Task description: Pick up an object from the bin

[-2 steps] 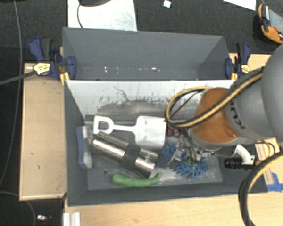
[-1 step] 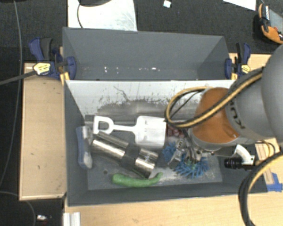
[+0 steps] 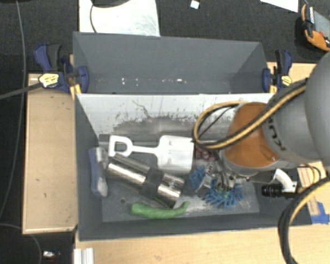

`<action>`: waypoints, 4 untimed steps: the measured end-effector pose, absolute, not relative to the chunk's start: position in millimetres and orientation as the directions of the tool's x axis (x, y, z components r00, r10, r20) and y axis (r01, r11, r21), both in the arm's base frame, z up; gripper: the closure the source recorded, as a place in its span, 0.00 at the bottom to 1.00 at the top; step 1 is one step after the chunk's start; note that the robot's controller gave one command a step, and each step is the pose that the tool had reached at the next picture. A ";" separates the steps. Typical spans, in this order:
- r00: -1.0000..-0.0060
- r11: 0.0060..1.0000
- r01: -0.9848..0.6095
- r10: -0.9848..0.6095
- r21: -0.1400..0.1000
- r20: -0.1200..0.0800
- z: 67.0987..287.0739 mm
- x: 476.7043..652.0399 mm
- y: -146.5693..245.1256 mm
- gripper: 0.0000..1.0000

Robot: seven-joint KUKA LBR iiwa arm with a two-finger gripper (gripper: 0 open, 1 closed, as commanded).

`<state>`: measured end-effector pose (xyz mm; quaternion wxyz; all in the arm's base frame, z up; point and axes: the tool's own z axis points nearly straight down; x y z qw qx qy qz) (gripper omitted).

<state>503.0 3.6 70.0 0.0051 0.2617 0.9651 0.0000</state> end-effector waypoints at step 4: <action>-0.867 0.867 0.498 0.498 0.001 -0.007 141.9 502.1 3.2 1.00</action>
Offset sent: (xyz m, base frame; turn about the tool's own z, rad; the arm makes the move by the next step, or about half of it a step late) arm -0.0017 0.0001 0.0351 -0.0011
